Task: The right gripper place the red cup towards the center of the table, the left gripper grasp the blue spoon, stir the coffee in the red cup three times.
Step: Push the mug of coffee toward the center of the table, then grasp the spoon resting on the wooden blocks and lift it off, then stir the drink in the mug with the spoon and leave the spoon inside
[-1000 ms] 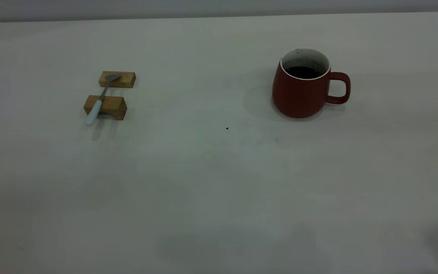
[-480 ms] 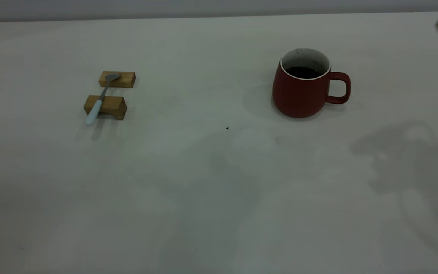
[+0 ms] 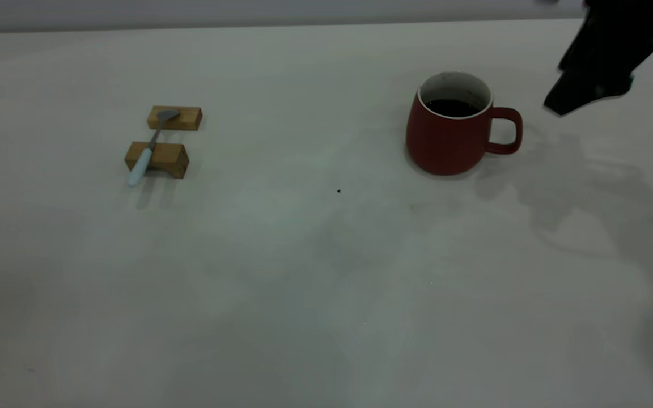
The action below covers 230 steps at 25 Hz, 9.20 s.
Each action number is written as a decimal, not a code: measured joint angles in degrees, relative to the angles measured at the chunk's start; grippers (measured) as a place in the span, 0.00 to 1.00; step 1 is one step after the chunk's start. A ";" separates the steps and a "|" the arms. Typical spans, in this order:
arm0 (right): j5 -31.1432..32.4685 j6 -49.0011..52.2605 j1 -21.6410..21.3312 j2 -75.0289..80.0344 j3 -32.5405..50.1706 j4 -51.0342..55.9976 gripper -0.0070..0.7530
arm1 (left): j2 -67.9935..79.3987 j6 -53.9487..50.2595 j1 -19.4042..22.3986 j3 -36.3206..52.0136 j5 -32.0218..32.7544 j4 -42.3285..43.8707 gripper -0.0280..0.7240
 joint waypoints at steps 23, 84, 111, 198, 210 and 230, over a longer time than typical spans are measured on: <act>-2.06 -27.70 8.87 21.69 -18.32 15.88 0.77 | 0.00 -0.04 0.00 0.00 0.00 0.00 0.63; 39.44 92.72 -0.01 -84.95 39.11 -33.83 0.77 | 0.00 -0.08 0.00 0.00 0.04 0.00 0.63; 41.68 93.62 -0.12 -118.63 39.11 -33.83 0.77 | 0.00 0.06 0.00 0.00 0.04 0.00 0.63; 41.68 93.66 -0.30 -118.68 39.11 -33.83 0.77 | 139.84 -10.83 -6.34 -53.77 -32.91 -5.42 0.70; 41.68 93.66 -0.30 -118.68 39.11 -33.83 0.77 | 140.01 -11.40 -6.34 -54.84 -31.88 -5.49 0.21; 41.68 93.66 -0.30 -118.68 39.11 -33.83 0.77 | 132.40 -24.93 -6.87 -66.83 -7.37 -57.69 0.22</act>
